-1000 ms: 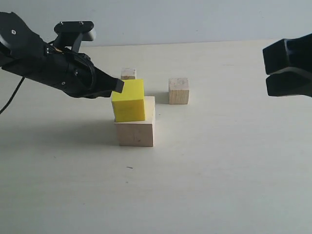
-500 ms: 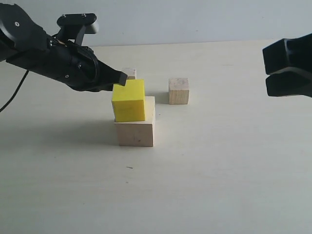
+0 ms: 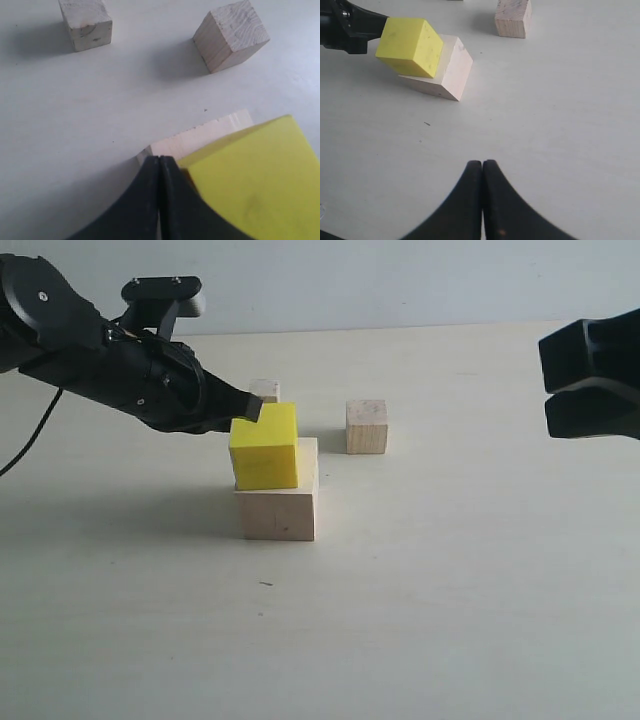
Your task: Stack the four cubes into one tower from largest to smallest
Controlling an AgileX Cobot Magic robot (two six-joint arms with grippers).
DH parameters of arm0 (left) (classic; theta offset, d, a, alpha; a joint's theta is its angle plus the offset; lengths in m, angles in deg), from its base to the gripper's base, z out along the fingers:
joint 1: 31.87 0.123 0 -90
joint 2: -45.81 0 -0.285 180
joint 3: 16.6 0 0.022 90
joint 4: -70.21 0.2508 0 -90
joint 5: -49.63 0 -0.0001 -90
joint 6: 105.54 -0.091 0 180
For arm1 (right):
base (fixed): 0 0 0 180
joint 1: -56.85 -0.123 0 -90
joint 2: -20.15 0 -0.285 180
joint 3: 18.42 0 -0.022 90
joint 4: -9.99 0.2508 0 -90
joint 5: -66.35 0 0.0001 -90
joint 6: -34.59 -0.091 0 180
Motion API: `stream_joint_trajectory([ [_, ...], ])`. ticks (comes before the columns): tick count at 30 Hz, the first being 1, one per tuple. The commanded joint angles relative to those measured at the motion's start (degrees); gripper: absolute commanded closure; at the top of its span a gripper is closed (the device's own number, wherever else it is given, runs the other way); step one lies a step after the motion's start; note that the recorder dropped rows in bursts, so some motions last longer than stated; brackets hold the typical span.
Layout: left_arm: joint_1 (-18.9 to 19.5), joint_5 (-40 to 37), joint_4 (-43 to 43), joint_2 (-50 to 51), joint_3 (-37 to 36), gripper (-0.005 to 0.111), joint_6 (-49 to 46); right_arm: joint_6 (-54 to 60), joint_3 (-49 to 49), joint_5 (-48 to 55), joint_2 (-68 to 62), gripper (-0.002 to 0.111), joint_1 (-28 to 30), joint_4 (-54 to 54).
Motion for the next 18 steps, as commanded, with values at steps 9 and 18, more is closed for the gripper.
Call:
stream_joint_trajectory([
  [9, 0.2, 0.1, -2.4, 0.0, 0.3, 0.107, -0.5, -0.1, 0.3, -0.9, 0.2, 0.108, -0.2, 0.0],
  [18, 0.2, 0.0, -3.0, 0.0, 0.3, 0.107, -0.8, -0.1, 0.3, -0.9, 0.2, 0.108, -0.2, 0.0],
])
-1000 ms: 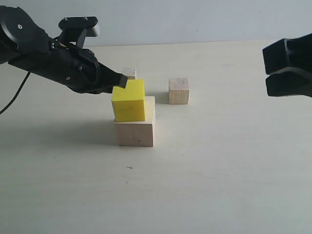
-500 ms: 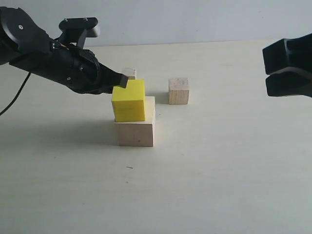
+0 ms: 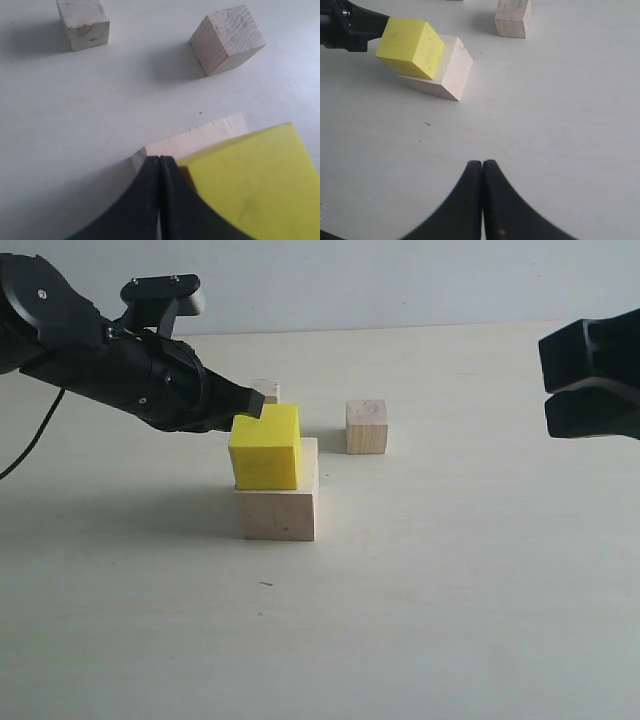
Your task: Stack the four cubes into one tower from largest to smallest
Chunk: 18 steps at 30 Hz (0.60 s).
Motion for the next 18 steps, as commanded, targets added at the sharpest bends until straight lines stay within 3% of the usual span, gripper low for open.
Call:
stream_joint_trajectory([
  [1, 0.2, 0.0, -0.8, 0.0, 0.3, 0.107, -0.5, -0.1, 0.3, -0.9, 0.2, 0.108, -0.2, 0.0],
  [18, 1.5, -0.9, -0.7, -3.4, 0.3, 0.107, -0.6, -0.1, 0.3, -0.9, 0.2, 0.108, -0.2, -0.2],
])
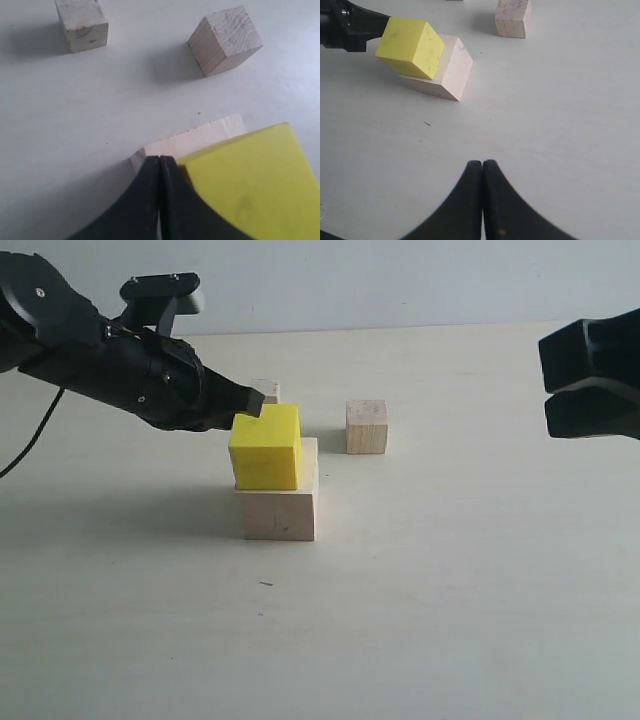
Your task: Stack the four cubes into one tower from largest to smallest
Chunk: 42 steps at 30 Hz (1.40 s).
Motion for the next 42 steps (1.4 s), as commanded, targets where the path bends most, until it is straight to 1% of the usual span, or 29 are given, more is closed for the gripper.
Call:
stream_joint_trajectory([
  [1, 1.8, -1.0, -0.3, -3.7, 0.3, 0.107, 0.0, -0.1, 0.3, -1.0, 0.2, 0.108, -0.2, -0.2],
  [6, 5.1, -3.6, -0.1, -8.2, 0.3, 0.107, -0.1, -0.1, 0.3, -5.6, 0.1, 0.108, -0.2, -2.4],
  [12, 8.2, -4.8, -0.4, -13.9, 0.3, 0.107, 1.0, -0.2, 0.3, -18.7, -0.3, 0.108, -0.2, -13.9],
  [17, 8.3, -3.4, -0.6, -19.7, -0.1, 0.107, 1.4, -3.7, 0.3, -20.2, -5.3, 0.108, -0.2, -20.3],
  [21, 8.3, -0.2, -0.8, -26.0, -3.1, 0.107, 1.4, -3.7, 0.3, -24.0, -11.9, 0.108, -0.2, -24.3],
  [25, 8.3, 0.2, -0.8, -32.0, -5.4, 0.107, 1.4, -5.1, -1.6, -25.7, -19.9, 0.108, -0.1, -29.4],
  [28, 8.3, -0.3, -0.8, -36.1, -6.9, 0.107, 1.4, -5.1, -5.4, -23.0, -25.8, 0.108, 2.0, -29.4],
  [31, 8.3, -1.8, -0.6, -39.6, -7.9, 0.107, 2.1, -4.4, -11.3, -18.1, -31.5, 0.108, 5.5, -27.0],
  [34, 8.3, -3.8, -0.2, -42.4, -8.3, 0.107, 3.1, 1.4, -19.0, -12.5, -37.3, 0.108, 8.2, -22.2],
  [38, 8.3, -5.0, -0.2, -44.8, -8.3, 0.107, 3.9, 11.8, -28.6, -3.2, -45.2, 0.108, 10.5, -12.8],
  [40, 8.3, -5.6, -0.2, -45.9, -8.3, 0.107, 3.9, 14.8, -32.7, 0.9, -48.9, 0.108, 11.2, -9.1],
  [42, 8.3, -6.3, -0.2, -46.9, -8.3, 0.107, 3.9, 16.0, -36.5, 4.0, -52.6, 0.108, 11.2, -7.6],
])
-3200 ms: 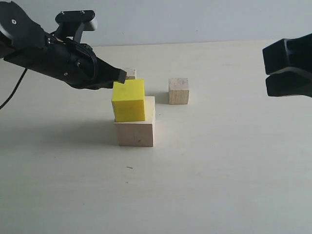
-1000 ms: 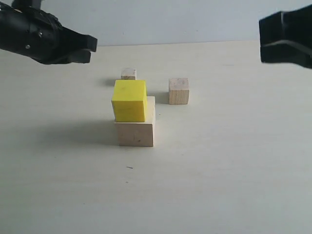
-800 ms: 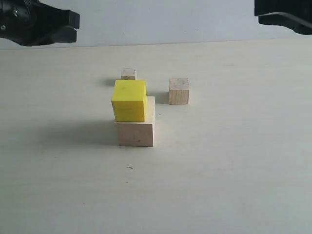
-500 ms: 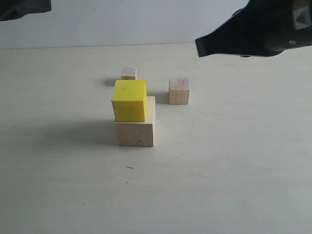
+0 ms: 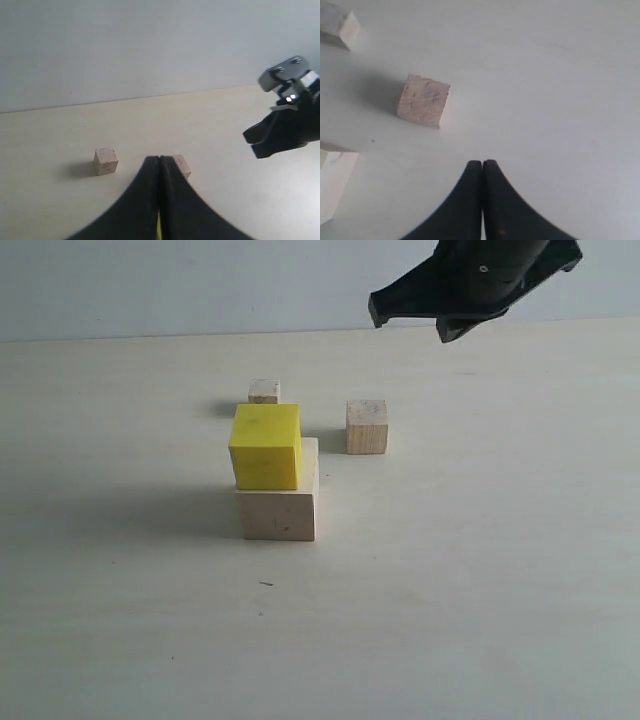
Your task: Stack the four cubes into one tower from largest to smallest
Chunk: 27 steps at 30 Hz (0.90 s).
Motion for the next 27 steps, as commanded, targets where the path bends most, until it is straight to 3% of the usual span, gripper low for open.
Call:
stream_joint_trajectory([
  [1, 0.0, -1.9, 0.2, -2.3, -0.2, 0.107, 0.6, 5.1, -8.4, 7.7, -8.0, 0.108, 0.6, 5.5],
  [18, 0.0, -6.5, 0.2, -3.5, -0.2, 0.107, 0.6, 3.0, -37.4, 17.0, -28.1, 0.108, 2.3, 14.4],
  [24, 0.0, -9.9, 1.0, -3.5, -0.2, 0.107, 0.6, 2.6, -38.9, 17.0, -30.9, 0.108, 4.0, 15.0],
  [27, 0.0, -10.1, 1.6, -3.5, -0.2, 0.107, 0.6, 0.4, -38.9, 17.0, -31.6, 0.102, 4.0, 11.3],
])
